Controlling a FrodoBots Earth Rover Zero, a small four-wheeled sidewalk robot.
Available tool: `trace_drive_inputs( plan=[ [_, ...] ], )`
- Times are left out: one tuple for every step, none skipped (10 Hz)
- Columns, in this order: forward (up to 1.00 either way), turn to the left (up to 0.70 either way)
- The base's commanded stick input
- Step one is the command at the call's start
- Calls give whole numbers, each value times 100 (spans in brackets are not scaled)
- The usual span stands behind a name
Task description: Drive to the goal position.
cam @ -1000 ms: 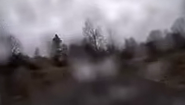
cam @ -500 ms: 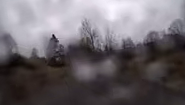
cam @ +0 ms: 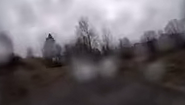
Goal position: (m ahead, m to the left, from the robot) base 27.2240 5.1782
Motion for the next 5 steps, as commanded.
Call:
trace_drive_inputs(
  plan=[
    [100, 0],
    [100, 0],
    [100, 0],
    [100, 0],
    [100, 0]
  ],
)
